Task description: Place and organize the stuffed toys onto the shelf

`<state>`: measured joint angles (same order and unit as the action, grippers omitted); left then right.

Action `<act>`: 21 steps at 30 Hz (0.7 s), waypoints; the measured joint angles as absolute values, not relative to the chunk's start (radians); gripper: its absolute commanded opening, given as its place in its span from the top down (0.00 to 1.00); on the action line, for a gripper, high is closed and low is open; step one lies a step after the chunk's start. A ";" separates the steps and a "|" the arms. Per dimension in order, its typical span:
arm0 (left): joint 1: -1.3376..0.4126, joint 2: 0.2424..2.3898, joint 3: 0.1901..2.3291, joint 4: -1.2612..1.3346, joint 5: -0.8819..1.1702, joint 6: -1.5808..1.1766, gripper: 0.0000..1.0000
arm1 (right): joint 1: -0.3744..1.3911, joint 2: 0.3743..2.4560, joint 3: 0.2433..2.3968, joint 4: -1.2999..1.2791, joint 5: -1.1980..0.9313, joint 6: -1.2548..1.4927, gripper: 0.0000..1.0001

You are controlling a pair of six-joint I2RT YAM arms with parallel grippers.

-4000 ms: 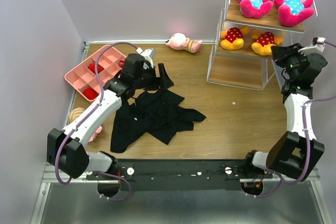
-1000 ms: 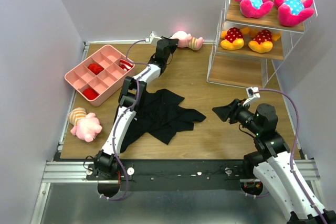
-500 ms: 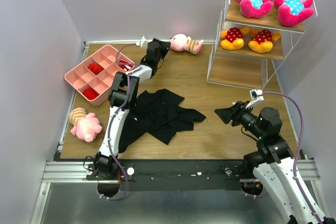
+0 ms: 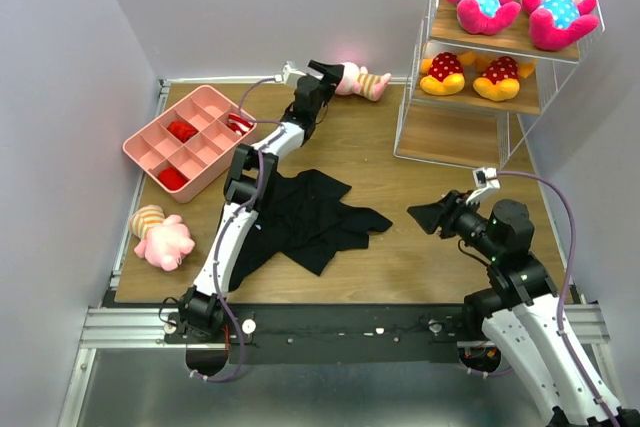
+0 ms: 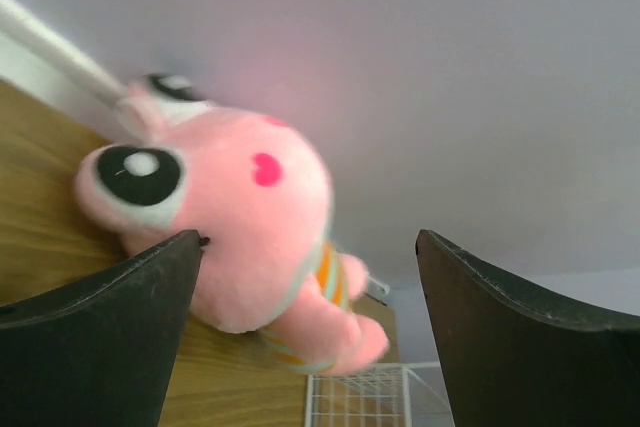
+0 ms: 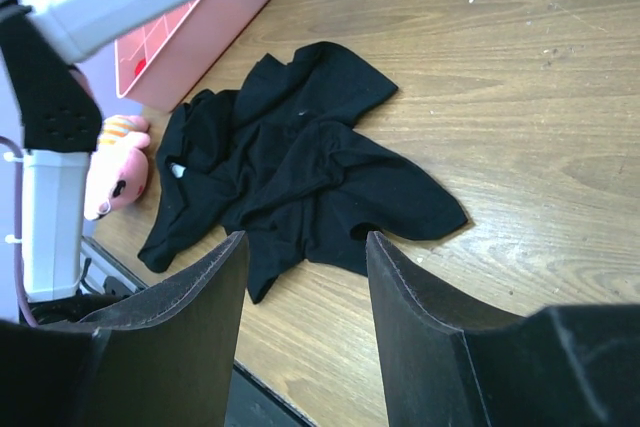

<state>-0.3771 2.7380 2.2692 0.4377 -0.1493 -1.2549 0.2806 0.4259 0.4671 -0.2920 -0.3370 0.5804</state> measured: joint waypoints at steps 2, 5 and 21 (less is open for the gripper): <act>-0.381 2.788 2.305 0.431 -0.164 -1.264 0.01 | 0.281 0.437 0.467 -0.285 -0.337 0.580 0.42; -0.390 2.856 2.355 0.430 -0.194 -1.287 0.01 | 0.281 0.458 0.467 -0.270 -0.337 0.579 0.42; -0.402 2.982 2.501 0.509 -0.286 -1.306 1.00 | 0.281 0.618 0.467 -0.159 -0.337 0.579 0.42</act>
<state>-0.4015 2.9818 2.5008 0.5087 -0.2863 -1.3060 0.2806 0.6182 0.4671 -0.1589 -0.3374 0.5785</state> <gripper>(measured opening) 0.136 0.583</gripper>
